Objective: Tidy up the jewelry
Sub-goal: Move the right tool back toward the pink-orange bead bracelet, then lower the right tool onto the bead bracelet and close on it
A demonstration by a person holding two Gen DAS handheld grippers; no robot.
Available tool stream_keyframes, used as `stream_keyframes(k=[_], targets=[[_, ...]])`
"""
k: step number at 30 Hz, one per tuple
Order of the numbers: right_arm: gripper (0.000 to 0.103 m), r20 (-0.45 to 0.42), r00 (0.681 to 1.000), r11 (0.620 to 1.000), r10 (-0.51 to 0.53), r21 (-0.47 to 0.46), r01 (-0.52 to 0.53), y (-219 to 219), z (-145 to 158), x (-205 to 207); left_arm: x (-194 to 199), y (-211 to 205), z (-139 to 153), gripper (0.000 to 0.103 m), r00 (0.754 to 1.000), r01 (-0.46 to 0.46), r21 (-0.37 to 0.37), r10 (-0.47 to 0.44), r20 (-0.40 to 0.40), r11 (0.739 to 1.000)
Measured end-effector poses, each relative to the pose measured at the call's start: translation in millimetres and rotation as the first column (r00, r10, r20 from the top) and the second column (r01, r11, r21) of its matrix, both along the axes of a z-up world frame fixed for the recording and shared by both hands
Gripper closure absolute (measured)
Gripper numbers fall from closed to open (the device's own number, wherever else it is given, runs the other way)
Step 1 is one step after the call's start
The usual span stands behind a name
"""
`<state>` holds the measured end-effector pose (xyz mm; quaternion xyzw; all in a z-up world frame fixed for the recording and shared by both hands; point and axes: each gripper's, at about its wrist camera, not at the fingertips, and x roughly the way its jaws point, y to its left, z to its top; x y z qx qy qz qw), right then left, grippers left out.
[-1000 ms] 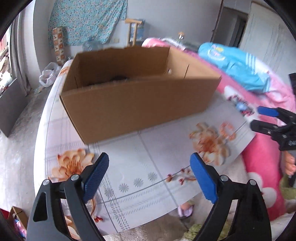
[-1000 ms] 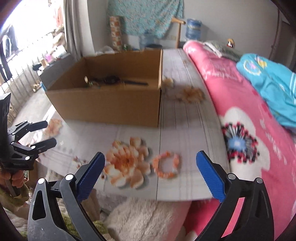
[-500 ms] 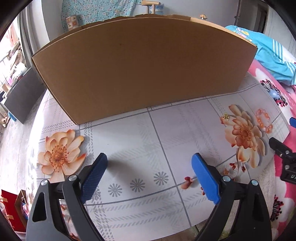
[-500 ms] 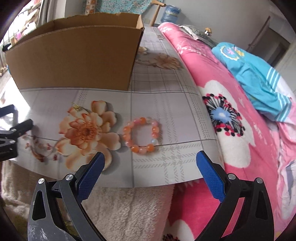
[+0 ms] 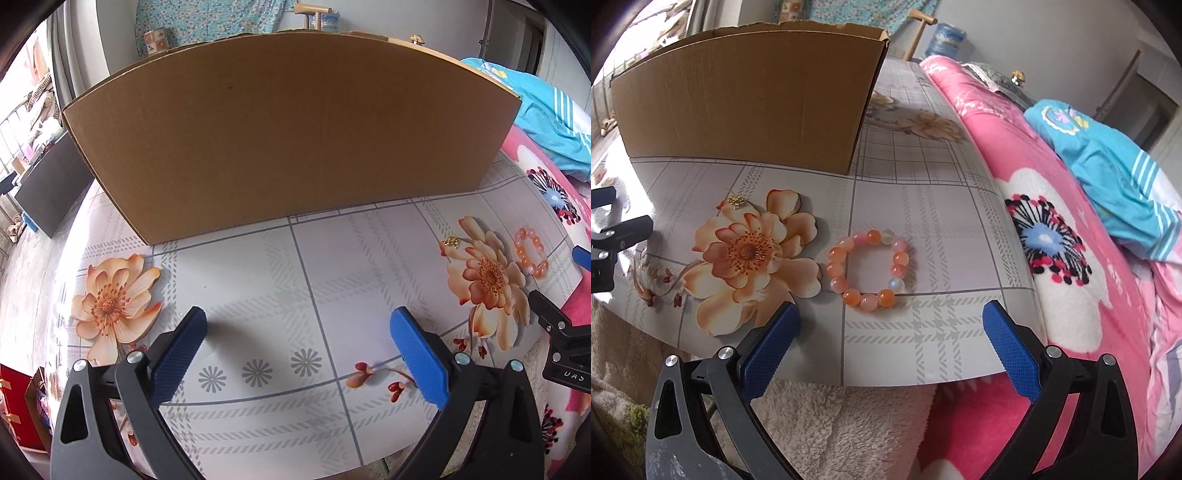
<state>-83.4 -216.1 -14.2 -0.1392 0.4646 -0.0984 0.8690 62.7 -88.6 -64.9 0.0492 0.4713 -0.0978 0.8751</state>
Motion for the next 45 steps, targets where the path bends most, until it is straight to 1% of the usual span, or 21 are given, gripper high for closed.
stream_keyframes(k=[6, 9, 12, 15, 16, 17, 19, 21, 22, 24, 25, 27, 29, 30, 32, 40, 43, 45], targets=[[0.008, -0.006, 1.0, 0.997, -0.003, 0.073, 0.003, -8.6, 0.3, 0.7, 0.8, -0.3, 1.1, 0.005, 1.0, -0.001, -0.001, 0.001, 0.003, 1.0], [0.008, -0.017, 1.0, 0.997, -0.023, 0.079, 0.024, -9.9, 4.0, 2.0, 1.1, 0.5, 0.6, 0.005, 1.0, 0.0, 0.0, 0.0, 0.001, 1.0], [0.008, 0.048, 0.999, 0.996, 0.007, 0.091, -0.011, -7.5, 15.4, -2.6, 1.1, 0.0, 0.7, 0.005, 1.0, -0.001, -0.001, 0.001, 0.001, 1.0], [0.009, 0.069, 0.997, 0.985, 0.046, 0.164, -0.057, -4.3, 23.0, -3.4, 1.4, 0.7, 0.6, 0.005, 1.0, -0.001, -0.001, 0.001, 0.001, 1.0], [0.011, 0.069, 0.996, 0.979, 0.053, 0.193, -0.066, -4.9, 24.3, -1.9, 1.6, 0.8, 1.0, 0.005, 1.0, -0.001, -0.001, 0.001, 0.002, 1.0], [0.015, 0.07, 0.996, 0.971, 0.061, 0.228, -0.075, -5.0, 25.7, -0.6, 1.7, 0.8, 1.2, 0.005, 1.0, -0.001, -0.001, 0.001, 0.002, 1.0], [0.02, 0.07, 0.995, 0.959, 0.067, 0.272, -0.084, -5.9, 27.4, 1.9, 1.8, 0.8, 1.0, 0.005, 1.0, -0.001, -0.001, 0.001, 0.001, 1.0], [0.026, 0.072, 0.995, 0.943, 0.075, 0.319, -0.094, -5.7, 28.9, 4.1, 2.0, 0.5, 1.0, 0.005, 1.0, -0.001, 0.0, 0.001, 0.0, 1.0], [0.028, 0.068, 0.995, 0.937, 0.078, 0.335, -0.096, -4.8, 29.3, 5.5, 1.9, 0.9, 0.7, 0.005, 1.0, -0.001, -0.001, 0.001, 0.001, 1.0], [0.036, 0.062, 0.994, 0.929, 0.088, 0.356, -0.105, -2.8, 29.6, 8.3, 1.9, 0.9, 0.7, 0.005, 1.0, -0.002, -0.001, 0.002, 0.001, 1.0], [0.037, 0.059, 0.994, 0.925, 0.094, 0.364, -0.109, -1.5, 29.4, 10.0, 1.9, 0.6, 0.8, 0.005, 1.0, -0.001, -0.001, 0.001, 0.001, 1.0], [0.042, 0.053, 0.994, 0.921, 0.1, 0.373, -0.113, 0.9, 28.1, 13.6, 2.0, 0.9, 0.6, 0.005, 1.0, -0.002, -0.001, 0.002, 0.001, 1.0], [0.045, 0.043, 0.994, 0.919, 0.102, 0.379, -0.111, 0.2, 25.4, 17.8, 2.0, 0.6, 0.8, 0.005, 1.0, -0.001, -0.001, 0.001, 0.001, 1.0], [0.049, 0.034, 0.994, 0.919, 0.099, 0.379, -0.105, 2.0, 23.2, 18.4, 2.1, 0.8, 0.5, 0.005, 1.0, -0.002, -0.001, 0.002, 0.001, 1.0], [0.053, 0.021, 0.995, 0.92, 0.097, 0.38, -0.097, 2.2, 19.7, 21.3, 1.9, 0.6, 0.7, 0.005, 1.0, -0.001, -0.001, 0.001, 0.002, 1.0], [0.063, -0.041, 0.998, 0.93, 0.057, 0.365, -0.038, -4.0, 6.1, 31.4, 1.9, 0.2, 1.1, 0.005, 1.0, -0.002, -0.001, 0.002, 0.0, 1.0], [0.066, -0.04, 0.997, 0.935, 0.061, 0.352, -0.043, -4.9, 4.5, 33.4, 2.0, 0.3, 1.0, 0.005, 1.0, -0.003, -0.001, 0.003, 0.0, 1.0], [0.07, -0.042, 0.997, 0.944, 0.064, 0.328, -0.047, -3.8, 4.0, 36.3, 2.0, -0.2, 1.2, 0.005, 1.0, -0.003, -0.001, 0.003, -0.001, 1.0]])
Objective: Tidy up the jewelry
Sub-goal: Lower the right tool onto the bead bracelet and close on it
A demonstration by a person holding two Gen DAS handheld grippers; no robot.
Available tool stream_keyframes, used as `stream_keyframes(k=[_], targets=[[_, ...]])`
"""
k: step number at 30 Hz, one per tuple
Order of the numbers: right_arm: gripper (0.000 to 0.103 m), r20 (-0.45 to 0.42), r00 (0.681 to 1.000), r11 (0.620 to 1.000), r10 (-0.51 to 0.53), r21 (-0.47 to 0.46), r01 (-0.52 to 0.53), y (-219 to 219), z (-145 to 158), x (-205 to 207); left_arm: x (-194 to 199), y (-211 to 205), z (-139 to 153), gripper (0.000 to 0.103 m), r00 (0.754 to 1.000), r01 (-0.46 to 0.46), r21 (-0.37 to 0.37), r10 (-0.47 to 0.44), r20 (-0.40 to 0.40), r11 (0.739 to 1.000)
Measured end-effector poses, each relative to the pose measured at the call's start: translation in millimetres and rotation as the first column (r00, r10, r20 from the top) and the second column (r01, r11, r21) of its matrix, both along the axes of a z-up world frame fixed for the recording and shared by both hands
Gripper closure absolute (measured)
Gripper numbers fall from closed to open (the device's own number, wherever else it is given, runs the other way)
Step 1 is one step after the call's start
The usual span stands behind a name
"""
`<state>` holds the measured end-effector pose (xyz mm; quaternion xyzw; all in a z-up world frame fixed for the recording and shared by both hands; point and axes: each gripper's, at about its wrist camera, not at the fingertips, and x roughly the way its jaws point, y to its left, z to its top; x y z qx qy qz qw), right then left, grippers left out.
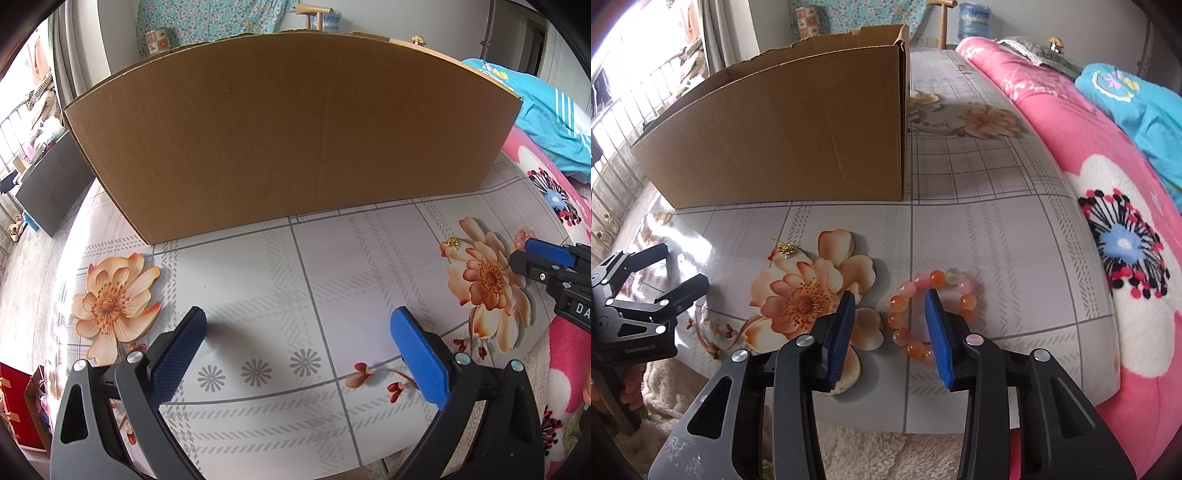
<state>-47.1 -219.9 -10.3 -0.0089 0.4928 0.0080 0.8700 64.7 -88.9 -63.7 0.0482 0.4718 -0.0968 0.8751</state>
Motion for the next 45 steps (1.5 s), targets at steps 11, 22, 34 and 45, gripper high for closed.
stream_keyframes(k=[11, 22, 34, 45], targets=[[0.095, 0.006, 1.0, 1.0, 0.0, 0.007, 0.0, 3.4, -4.2, 9.3, 0.1, 0.9, -0.2, 0.005, 1.0, 0.0, 0.0, 0.0, -0.002, 1.0], [0.095, 0.007, 1.0, 0.999, -0.012, 0.04, 0.012, 2.6, -6.0, 11.7, -0.3, 0.8, 0.1, 0.005, 1.0, 0.0, 0.0, 0.0, 0.0, 1.0], [0.08, -0.025, 1.0, 0.999, 0.017, -0.035, -0.018, 15.7, -5.9, 5.0, 0.2, 1.2, 0.2, 0.005, 1.0, -0.001, 0.0, 0.001, -0.002, 1.0], [0.093, -0.062, 0.996, 0.997, 0.06, -0.041, -0.063, 17.8, -4.4, 8.0, 0.4, 1.7, 0.4, 0.005, 1.0, 0.0, 0.0, 0.0, -0.002, 1.0]])
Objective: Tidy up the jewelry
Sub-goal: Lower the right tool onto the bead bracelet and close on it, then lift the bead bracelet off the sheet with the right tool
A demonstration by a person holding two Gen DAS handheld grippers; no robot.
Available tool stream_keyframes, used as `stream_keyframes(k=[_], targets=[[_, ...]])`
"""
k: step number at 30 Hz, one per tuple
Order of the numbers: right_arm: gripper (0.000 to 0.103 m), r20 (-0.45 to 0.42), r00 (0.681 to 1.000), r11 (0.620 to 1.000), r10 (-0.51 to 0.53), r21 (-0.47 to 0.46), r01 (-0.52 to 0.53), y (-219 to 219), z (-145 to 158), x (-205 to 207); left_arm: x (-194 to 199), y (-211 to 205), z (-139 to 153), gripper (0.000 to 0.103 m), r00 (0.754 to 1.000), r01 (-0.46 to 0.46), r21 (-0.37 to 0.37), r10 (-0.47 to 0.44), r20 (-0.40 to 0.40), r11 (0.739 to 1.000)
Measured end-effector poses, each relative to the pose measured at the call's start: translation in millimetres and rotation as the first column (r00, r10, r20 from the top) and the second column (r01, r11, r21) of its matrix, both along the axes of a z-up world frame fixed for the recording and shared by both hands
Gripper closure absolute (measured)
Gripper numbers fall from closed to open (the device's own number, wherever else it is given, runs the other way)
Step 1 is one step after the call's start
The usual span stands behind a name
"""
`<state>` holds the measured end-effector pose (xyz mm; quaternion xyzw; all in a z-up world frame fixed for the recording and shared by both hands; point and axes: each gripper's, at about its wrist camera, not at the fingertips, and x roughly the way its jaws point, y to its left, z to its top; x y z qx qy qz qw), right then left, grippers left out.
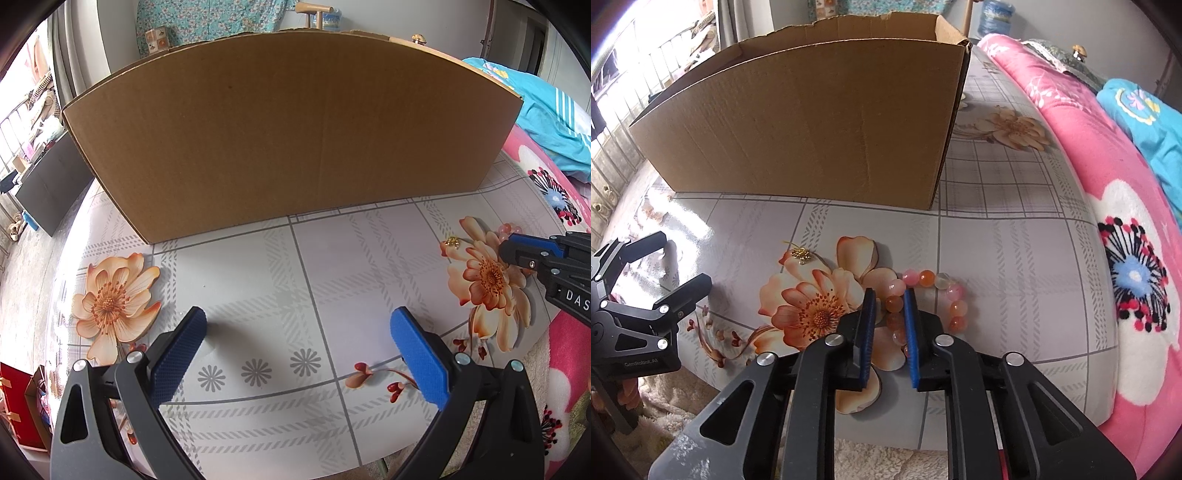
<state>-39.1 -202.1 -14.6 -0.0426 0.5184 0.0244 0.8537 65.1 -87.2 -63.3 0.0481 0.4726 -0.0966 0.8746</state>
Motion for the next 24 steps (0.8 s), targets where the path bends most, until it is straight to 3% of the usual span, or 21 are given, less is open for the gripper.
stream_keyframes(k=[15, 19, 24], targets=[[0.095, 0.026, 0.996, 0.993, -0.081, 0.091, 0.078, -16.7, -1.8, 1.9, 1.5, 2.1, 0.2, 0.005, 0.997, 0.078, -0.007, -0.078, 0.02, 0.997], [0.095, 0.037, 0.995, 0.988, -0.094, 0.123, 0.089, -21.8, -2.3, 2.3, -0.9, -4.8, 7.9, 0.006, 0.985, 0.154, -0.027, -0.152, 0.076, 0.988], [0.095, 0.046, 0.994, 0.982, -0.099, 0.164, 0.09, -27.2, -2.7, 2.3, -0.9, -23.2, 18.0, 0.02, 0.961, 0.258, -0.069, -0.248, 0.123, 0.964]])
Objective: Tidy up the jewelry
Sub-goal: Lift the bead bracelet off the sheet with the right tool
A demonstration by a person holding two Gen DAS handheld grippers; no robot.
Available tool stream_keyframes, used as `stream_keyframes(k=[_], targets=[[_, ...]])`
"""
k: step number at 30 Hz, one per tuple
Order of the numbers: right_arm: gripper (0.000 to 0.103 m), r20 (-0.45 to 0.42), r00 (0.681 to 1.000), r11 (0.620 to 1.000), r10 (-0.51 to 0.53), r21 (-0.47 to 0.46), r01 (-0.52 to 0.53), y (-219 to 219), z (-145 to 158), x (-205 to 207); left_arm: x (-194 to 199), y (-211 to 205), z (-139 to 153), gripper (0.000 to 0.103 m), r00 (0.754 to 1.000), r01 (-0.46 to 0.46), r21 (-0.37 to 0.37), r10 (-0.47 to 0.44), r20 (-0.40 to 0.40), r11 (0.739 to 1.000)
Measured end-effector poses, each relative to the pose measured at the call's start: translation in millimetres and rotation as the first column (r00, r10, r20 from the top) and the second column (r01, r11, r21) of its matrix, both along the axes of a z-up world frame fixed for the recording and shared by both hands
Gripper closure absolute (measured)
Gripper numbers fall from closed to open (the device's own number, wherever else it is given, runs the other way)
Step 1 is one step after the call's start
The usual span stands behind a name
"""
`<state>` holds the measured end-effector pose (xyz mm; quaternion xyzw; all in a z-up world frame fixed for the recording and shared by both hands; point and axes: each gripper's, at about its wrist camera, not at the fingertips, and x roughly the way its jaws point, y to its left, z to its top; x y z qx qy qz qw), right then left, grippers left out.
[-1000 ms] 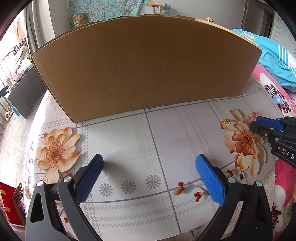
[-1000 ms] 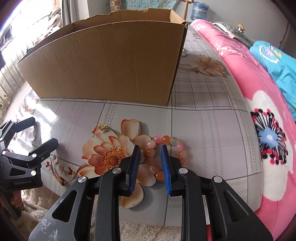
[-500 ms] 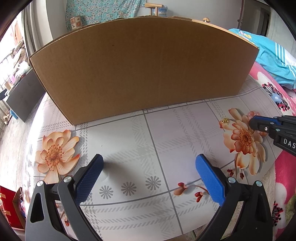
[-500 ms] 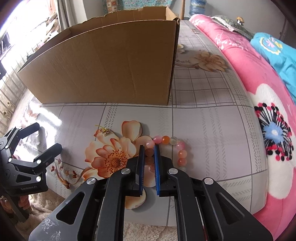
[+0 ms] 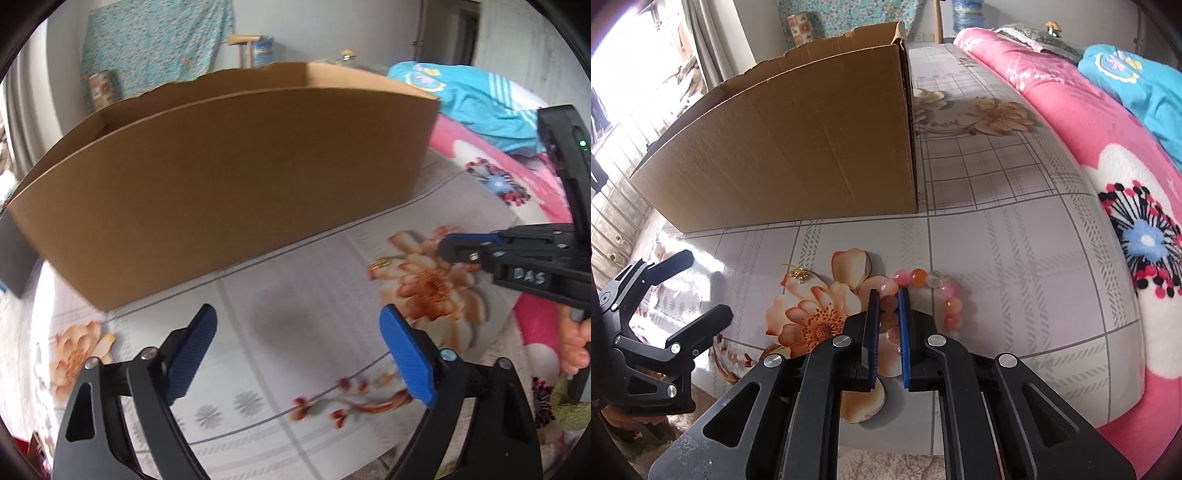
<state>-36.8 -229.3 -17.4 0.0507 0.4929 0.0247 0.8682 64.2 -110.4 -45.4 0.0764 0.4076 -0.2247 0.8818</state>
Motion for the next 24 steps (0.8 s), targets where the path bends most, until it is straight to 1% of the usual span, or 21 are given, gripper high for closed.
stream_keyframes(k=[1, 2, 3, 5, 6, 7, 10, 13, 17, 24], targets=[[0.095, 0.003, 1.0, 1.0, 0.001, 0.006, -0.001, -1.0, -0.3, -0.2, 1.2, -5.7, 2.2, 0.027, 1.0, 0.024, -0.009, -0.024, 0.007, 1.0], [0.095, 0.005, 1.0, 1.0, 0.003, 0.011, -0.003, -2.2, -0.6, -0.2, 2.1, -9.9, 3.7, 0.032, 0.999, 0.046, -0.015, -0.046, 0.013, 0.999], [0.095, 0.007, 1.0, 1.0, 0.003, 0.022, -0.003, -3.9, -0.8, 0.0, 1.3, -13.7, 3.5, 0.035, 0.998, 0.063, -0.02, -0.063, 0.017, 0.998], [0.095, 0.011, 1.0, 0.999, 0.002, 0.037, -0.003, -5.3, -1.1, -0.6, 1.7, -22.6, 6.0, 0.047, 0.994, 0.105, -0.029, -0.104, 0.026, 0.994], [0.095, 0.014, 1.0, 0.999, 0.001, 0.048, -0.002, -7.0, -1.4, -0.6, 2.6, -26.1, 6.4, 0.05, 0.992, 0.121, -0.031, -0.12, 0.026, 0.992], [0.095, 0.016, 1.0, 0.999, 0.001, 0.054, -0.002, -7.4, -1.5, -0.8, 4.7, -30.8, 6.1, 0.056, 0.99, 0.14, -0.03, -0.14, 0.023, 0.99], [0.095, 0.022, 1.0, 0.997, 0.001, 0.071, -0.003, -8.6, -1.7, -2.0, 9.8, -43.6, 3.0, 0.068, 0.984, 0.177, -0.021, -0.176, 0.01, 0.984], [0.095, 0.026, 1.0, 0.996, 0.001, 0.09, -0.004, -9.6, -2.2, -4.4, 13.5, -50.1, -0.7, 0.075, 0.979, 0.203, -0.012, -0.203, -0.006, 0.979], [0.095, 0.029, 1.0, 0.994, 0.004, 0.105, -0.007, -12.1, -2.1, -6.8, 20.2, -61.5, -7.2, 0.077, 0.974, 0.223, 0.006, -0.223, -0.027, 0.975], [0.095, 0.032, 0.999, 0.992, 0.005, 0.127, -0.009, -15.9, -2.2, -10.0, 24.6, -71.6, -9.4, 0.092, 0.976, 0.219, 0.064, -0.22, -0.001, 0.973]])
